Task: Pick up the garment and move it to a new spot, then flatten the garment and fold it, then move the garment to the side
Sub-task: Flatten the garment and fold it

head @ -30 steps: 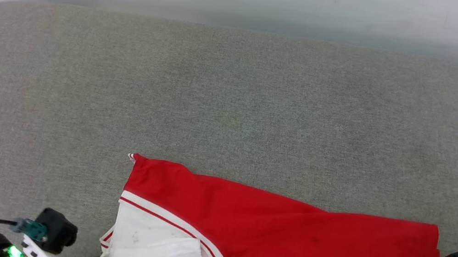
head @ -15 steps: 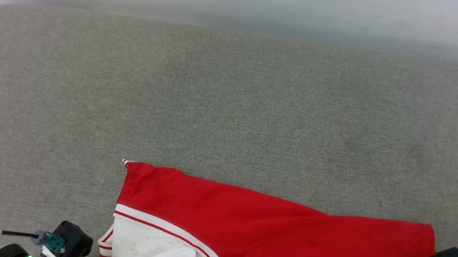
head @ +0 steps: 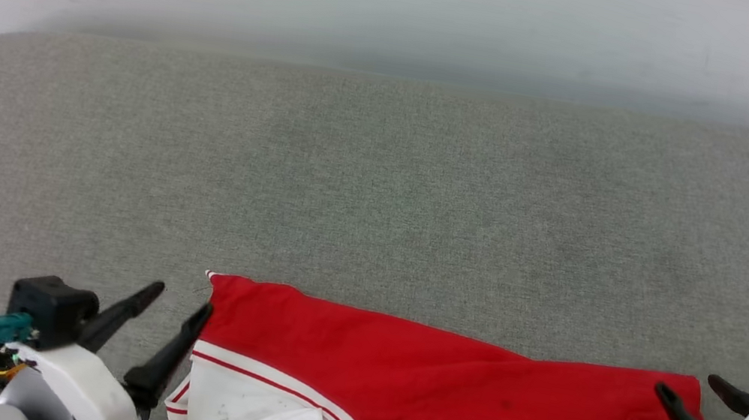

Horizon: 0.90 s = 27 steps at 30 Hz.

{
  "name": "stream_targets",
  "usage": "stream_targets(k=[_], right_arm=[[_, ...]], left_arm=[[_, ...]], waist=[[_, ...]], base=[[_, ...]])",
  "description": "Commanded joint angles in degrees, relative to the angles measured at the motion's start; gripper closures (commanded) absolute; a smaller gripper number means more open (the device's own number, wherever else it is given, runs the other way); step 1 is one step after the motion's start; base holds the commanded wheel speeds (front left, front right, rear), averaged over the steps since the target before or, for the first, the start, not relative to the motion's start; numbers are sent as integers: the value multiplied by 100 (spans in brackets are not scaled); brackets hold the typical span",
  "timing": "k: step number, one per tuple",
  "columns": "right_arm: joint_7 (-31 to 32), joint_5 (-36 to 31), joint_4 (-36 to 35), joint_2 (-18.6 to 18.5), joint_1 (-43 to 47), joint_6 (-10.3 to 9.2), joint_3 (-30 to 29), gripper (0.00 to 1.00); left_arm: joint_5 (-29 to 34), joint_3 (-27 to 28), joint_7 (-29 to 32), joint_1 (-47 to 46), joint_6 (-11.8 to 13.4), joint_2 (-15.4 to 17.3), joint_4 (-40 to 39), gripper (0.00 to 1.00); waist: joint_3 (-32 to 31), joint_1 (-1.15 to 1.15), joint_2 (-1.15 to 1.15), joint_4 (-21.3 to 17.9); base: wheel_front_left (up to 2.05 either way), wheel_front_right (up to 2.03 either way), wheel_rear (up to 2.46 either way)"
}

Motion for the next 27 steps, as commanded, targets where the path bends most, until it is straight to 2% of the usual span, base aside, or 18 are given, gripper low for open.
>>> stream_targets(k=[1, 3, 6, 8, 10, 13, 19, 23, 27], right_arm=[[-11, 25, -24, 81, 85, -2, -60, 0], [-16, -47, -70, 230, 168, -3, -327, 0], [-85, -109, -89, 540, 376, -2, -652, 0], [-146, -224, -67, 736, 520, -2, -886, 0], [-211, -316, -11, 970, 686, -2, -1115, 0], [-307, -356, 133, 1390, 855, -2, -1479, 0], [-574, -497, 643, 1952, 1067, -1, -1999, 0], [-719, -562, 988, 2103, 1028, -2, -2124, 0], [-814, -507, 1294, 2175, 876, -2, -2163, 0]], left_arm=[[-18, 98, -58, 109, 46, -94, 1, 0], [24, 551, -142, 251, 178, -267, 37, 0], [939, 1440, -160, 596, 411, -561, 91, 0], [1455, 2099, -162, 931, 522, -1012, -10, 0], [1910, 2823, -164, 1287, 492, -1408, -138, 0], [2596, 3652, -164, 1829, 144, -1993, -356, 0], [3489, 5008, -159, 2463, -902, -3065, -376, 0], [3913, 5507, -159, 2575, -1523, -3560, -207, 0], [4223, 5755, -159, 2464, -1844, -3905, -38, 0]], waist=[[-10, 0, 0, 2], [-25, 0, 0, 15], [-16, 0, 0, 44], [-9, 0, 0, 64], [0, 0, 0, 80], [30, 0, 0, 99], [99, 0, 0, 135], [146, 0, 0, 165], [208, 0, 0, 205]], base=[[0, 0, 0], [0, 0, 0], [0, 0, 0], [0, 0, 0], [0, 0, 0], [0, 0, 0], [0, 0, 0], [0, 0, 0], [0, 0, 0]])
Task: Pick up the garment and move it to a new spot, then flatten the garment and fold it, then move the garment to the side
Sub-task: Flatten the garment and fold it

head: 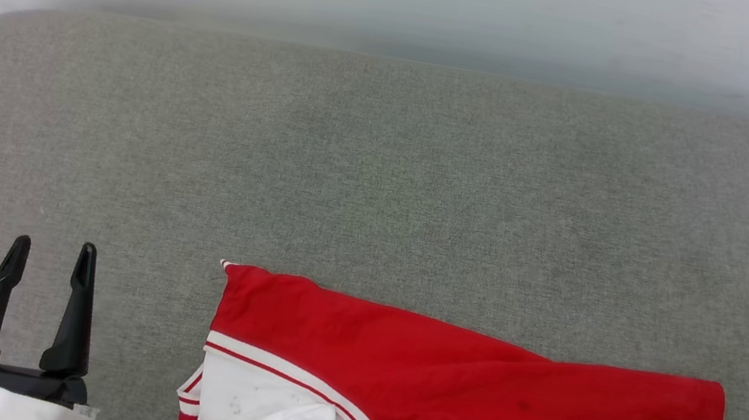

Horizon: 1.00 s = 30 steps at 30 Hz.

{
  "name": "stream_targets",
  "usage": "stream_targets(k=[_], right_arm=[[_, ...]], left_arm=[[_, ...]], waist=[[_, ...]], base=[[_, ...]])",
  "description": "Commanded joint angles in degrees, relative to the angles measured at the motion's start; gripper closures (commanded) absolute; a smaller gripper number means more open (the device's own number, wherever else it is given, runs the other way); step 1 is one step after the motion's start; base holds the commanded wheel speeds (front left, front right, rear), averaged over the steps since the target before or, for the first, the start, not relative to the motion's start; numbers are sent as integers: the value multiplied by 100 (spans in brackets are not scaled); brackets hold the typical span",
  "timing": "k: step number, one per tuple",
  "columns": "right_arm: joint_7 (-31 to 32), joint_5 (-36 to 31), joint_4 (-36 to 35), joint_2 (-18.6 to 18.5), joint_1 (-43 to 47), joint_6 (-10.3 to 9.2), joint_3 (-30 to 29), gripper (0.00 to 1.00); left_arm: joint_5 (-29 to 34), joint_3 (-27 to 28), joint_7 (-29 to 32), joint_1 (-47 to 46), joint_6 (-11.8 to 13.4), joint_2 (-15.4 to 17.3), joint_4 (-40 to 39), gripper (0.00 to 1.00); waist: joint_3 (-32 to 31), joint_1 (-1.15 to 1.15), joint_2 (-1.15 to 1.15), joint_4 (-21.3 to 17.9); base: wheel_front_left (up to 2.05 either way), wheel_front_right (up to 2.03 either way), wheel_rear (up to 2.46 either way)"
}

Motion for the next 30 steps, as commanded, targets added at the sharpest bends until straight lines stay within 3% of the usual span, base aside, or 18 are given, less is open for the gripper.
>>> stream_targets(k=[1, 8, 16, 17, 18, 19, 24, 30], right_arm=[[-34, 30, 126, 31, -117, -1, 17, 0], [-66, 159, 565, 53, -294, 1, 376, 0], [48, 351, 1088, 215, -421, 36, 946, 0], [66, 395, 1126, 235, -418, 38, 1052, 55], [32, 435, 1147, 235, -422, 41, 1116, 82], [-22, 461, 1151, 210, -437, 42, 1183, 100], [-424, 412, 1113, -111, -519, 19, 1087, 100], [-885, 253, 1115, -510, -643, -6, 529, 100]], left_arm=[[128, 60, -25, -84, -95, -100, 57, 0], [322, 136, -26, -269, -213, -330, 187, 0], [217, -88, -26, -391, -223, -215, 216, 0], [205, -89, -26, -400, -223, -208, 217, 0], [194, -89, -26, -404, -222, -199, 222, 0], [188, -92, -26, -399, -223, -189, 229, 0], [180, -93, -26, -296, -224, -128, 264, 0], [194, -113, -26, -160, -224, -146, 246, 0]], waist=[[41, 0, 0, 30], [208, 0, 0, 107], [307, 0, 0, 205], [305, 0, 0, 209], [302, 0, 0, 212], [291, 0, 0, 212], [164, 0, 0, 178], [20, 0, 0, 110]], base=[[0, 0, 0], [0, 0, 0], [0, 0, 0], [0, 0, 0], [0, 0, 0], [0, 0, 0], [0, 0, 0], [0, 0, 0]])
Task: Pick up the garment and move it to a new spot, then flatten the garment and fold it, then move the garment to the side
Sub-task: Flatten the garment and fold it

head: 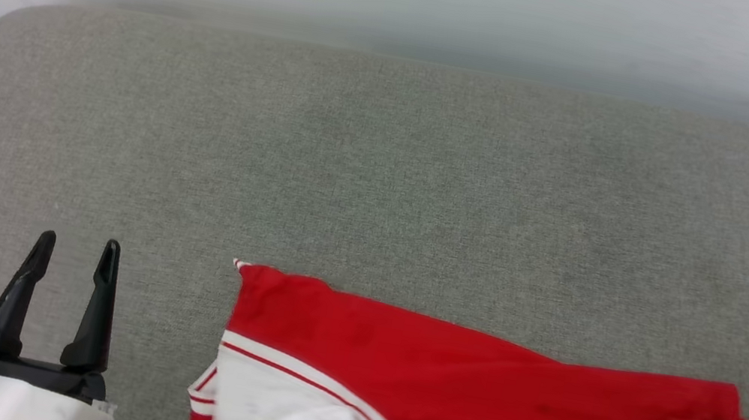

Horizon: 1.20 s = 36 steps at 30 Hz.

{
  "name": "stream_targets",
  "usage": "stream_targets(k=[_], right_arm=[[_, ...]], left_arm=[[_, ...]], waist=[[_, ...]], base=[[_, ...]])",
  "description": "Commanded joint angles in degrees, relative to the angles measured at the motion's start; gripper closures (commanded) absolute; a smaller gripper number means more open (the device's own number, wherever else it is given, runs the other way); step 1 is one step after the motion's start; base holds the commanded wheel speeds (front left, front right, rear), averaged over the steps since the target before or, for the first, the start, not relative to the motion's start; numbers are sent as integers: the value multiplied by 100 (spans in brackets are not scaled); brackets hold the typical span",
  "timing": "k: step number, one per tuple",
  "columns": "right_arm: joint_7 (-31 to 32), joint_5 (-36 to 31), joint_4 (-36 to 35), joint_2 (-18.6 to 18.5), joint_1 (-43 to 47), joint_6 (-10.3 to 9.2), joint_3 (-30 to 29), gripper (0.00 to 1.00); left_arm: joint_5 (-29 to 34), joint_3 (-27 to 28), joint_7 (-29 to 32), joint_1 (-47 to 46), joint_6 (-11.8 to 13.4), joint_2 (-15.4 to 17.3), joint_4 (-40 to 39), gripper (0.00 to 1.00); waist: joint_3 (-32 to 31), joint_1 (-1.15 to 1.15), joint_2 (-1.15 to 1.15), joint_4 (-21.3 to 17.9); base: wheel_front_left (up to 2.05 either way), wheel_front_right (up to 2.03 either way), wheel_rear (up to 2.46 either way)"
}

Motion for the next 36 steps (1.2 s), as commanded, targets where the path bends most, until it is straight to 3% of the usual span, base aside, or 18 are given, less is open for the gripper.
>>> stream_targets(k=[1, 9, 17, 27, 36], right_arm=[[-96, -114, 103, -220, -72, -14, -283, 100], [-141, -476, 110, -519, -162, -11, -996, 100], [267, -392, -719, -364, 41, -9, -772, 100], [1083, -94, -2197, 185, 364, -9, 456, 100], [1376, -159, -2229, 652, -98, -9, 1775, 100]], left_arm=[[22, -24, -26, 86, -7, 8, -20, 0], [-48, 37, -26, 176, -7, 6, -16, 0], [-11, 9, -26, 133, -7, -1, 10, 0], [2, -26, -26, 244, -7, -88, 72, 0], [-33, -123, -26, 310, -7, -51, 106, 0]], waist=[[-54, 0, 0, -37], [-127, 0, 0, -140], [-184, 0, 0, -241], [-425, 0, 0, -269], [-608, 0, 0, -107]], base=[[0, 0, 0], [0, 0, 0], [0, 0, 0], [0, 0, 0], [0, 0, 0]])
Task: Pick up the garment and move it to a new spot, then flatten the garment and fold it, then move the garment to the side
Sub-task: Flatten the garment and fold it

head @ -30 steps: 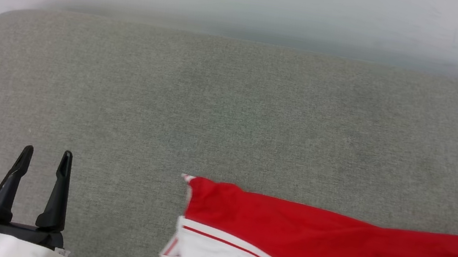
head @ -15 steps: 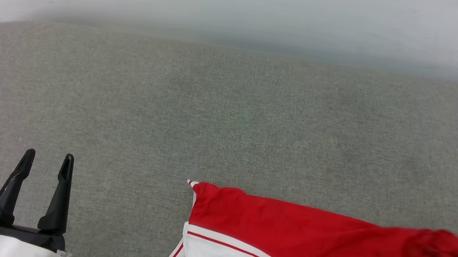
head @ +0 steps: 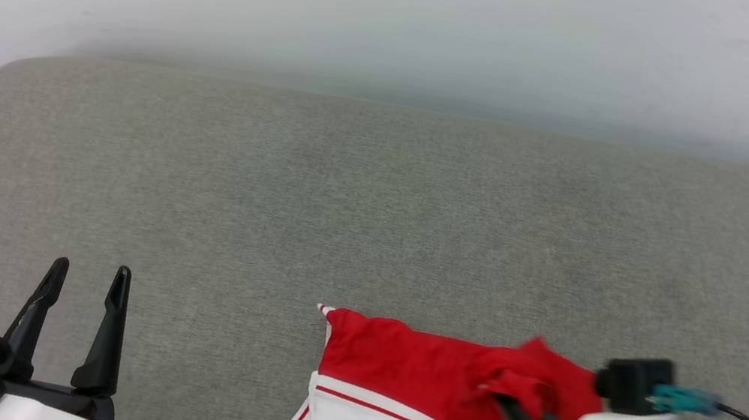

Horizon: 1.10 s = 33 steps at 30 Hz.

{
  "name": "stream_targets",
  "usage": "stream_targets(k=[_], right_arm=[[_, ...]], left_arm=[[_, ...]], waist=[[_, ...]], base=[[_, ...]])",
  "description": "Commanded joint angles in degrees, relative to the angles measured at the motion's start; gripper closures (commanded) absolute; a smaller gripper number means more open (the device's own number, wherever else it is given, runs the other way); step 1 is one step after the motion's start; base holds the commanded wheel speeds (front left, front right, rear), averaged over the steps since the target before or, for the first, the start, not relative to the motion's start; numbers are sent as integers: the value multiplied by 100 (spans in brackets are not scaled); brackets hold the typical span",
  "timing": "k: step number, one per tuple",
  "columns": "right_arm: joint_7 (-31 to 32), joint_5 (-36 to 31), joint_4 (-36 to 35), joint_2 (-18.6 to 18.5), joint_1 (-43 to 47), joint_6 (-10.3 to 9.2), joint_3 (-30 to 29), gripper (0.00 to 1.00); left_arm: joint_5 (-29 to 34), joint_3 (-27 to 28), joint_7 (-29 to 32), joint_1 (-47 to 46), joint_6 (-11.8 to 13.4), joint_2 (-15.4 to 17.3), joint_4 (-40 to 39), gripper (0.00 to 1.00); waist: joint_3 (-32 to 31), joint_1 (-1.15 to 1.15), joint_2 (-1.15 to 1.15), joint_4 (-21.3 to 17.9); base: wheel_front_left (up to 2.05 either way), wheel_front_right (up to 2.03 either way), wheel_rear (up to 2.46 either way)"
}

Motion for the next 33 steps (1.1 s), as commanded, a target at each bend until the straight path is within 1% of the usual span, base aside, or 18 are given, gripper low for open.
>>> stream_targets(k=[1, 7, 14, 15, 16, 17, 21, 23, 26, 28, 30, 33], right_arm=[[2, 67, 80, 98, -157, -1, 235, 100], [-112, 3, 689, 234, -602, -2, 908, 100], [-399, -317, 1578, 250, -926, -2, 1219, 100], [-443, -358, 1692, 251, -965, -2, 1265, 88], [-452, -430, 1791, 251, -1001, -2, 1314, 23], [-461, -509, 1869, 254, -1056, -1, 1437, 0], [-614, -556, 1953, 252, -1244, -2, 1986, 0], [-715, -741, 1980, 251, -1406, -2, 2330, 0], [-886, -990, 2149, 225, -1595, -3, 2649, 0], [-894, -991, 2291, 193, -1685, -2, 2926, 0], [-965, -912, 2359, 161, -1803, -3, 3042, 0], [-1122, -760, 2342, 126, -1905, -3, 3030, 0]], left_arm=[[-19, -17, -26, 90, -7, 8, 11, 0], [-20, -81, -26, 100, -7, 21, 47, 0], [-56, -120, -20, 108, -7, 30, 90, 0], [-64, -123, -20, 107, -7, 32, 96, 0], [-70, -129, -20, 104, -7, 34, 106, 0], [-74, -135, -20, 101, -7, 37, 115, 0], [-74, -152, -20, 60, -7, 44, 132, 0], [-76, -145, -20, 44, -7, 43, 134, 0], [-86, -155, -20, 23, -7, 48, 165, 0], [-89, -180, -20, -8, -7, 65, 190, 0], [-95, -190, -20, -31, -7, 72, 208, 0], [-96, -183, -20, -54, -7, 78, 207, 0]], waist=[[-43, 0, 0, 76], [-110, 0, 0, 327], [-67, 0, 0, 639], [-53, 0, 0, 673], [-42, 0, 0, 703], [-28, 0, 0, 729], [20, 0, 0, 784], [41, 0, 0, 789], [65, 0, 0, 768], [69, 0, 0, 754], [74, 0, 0, 729], [70, 0, 0, 662]], base=[[0, 0, 0], [0, 0, 0], [0, 0, 0], [0, 0, 0], [0, 0, 0], [0, 0, 0], [0, 0, 0], [0, 0, 0], [0, 0, 0], [0, 0, 0], [0, 0, 0], [0, 0, 0]])
